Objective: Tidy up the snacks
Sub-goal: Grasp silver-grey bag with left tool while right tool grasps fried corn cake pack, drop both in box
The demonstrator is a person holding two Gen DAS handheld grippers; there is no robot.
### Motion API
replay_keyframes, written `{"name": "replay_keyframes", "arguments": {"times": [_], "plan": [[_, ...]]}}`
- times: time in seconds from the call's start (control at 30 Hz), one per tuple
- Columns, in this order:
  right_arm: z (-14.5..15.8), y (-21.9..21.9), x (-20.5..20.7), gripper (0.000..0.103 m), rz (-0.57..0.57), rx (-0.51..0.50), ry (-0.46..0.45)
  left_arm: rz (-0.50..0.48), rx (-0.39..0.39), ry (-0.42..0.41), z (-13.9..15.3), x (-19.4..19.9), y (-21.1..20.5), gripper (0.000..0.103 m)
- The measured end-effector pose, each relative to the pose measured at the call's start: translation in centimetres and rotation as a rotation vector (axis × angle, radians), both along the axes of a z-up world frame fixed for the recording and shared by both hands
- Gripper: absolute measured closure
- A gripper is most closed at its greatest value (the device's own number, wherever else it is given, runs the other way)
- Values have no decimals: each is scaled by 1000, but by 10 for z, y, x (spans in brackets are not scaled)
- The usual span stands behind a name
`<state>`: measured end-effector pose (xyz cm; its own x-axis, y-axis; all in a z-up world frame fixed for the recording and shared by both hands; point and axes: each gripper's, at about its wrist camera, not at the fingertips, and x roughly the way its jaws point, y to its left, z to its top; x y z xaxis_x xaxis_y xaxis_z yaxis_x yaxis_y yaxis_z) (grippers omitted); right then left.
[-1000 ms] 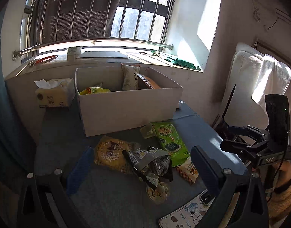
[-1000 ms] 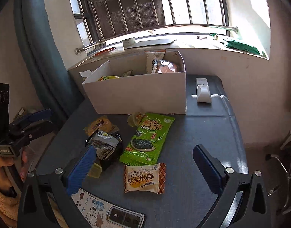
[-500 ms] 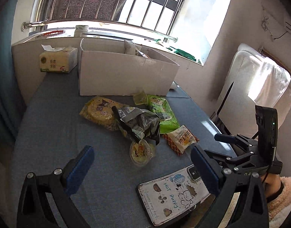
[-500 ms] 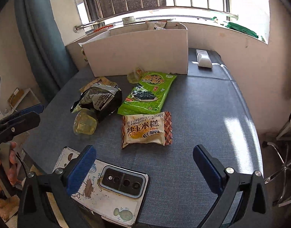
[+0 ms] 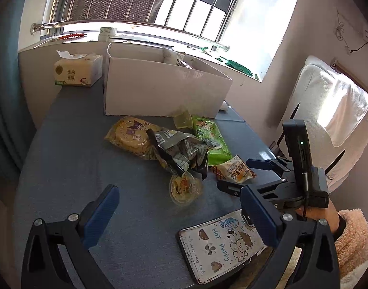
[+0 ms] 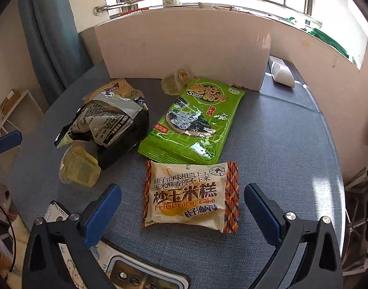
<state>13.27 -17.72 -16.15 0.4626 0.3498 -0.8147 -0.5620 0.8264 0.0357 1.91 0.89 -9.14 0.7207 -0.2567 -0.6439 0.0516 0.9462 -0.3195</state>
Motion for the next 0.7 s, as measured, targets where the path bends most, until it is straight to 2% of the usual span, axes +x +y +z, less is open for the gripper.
{"name": "replay_keyframes", "arguments": {"times": [0.07,0.1,0.13,0.2,0.27,0.43,0.6,0.7], "plan": [[-5,0,2,0,6,-17,22,-2,0,12,-3,2,-1,0],[-3,-1,1,12,9,2,7,-6,3,16,-4,4,-2,0],[-1,-5,0,34,-8,9,-20,-10,10,20,-5,5,-4,0],[0,-12,1,43,-26,17,-12,-14,29,25,-6,8,-7,0],[5,-24,1,43,-41,100,22,-21,41,28,-6,11,-10,0],[21,-48,-16,43,-72,173,1,-49,78,44,-5,28,-20,0],[33,-66,-31,43,-99,224,1,-80,185,57,-3,65,-45,0],[37,-73,-37,43,-104,247,4,-35,208,132,-15,98,-51,0]]}}
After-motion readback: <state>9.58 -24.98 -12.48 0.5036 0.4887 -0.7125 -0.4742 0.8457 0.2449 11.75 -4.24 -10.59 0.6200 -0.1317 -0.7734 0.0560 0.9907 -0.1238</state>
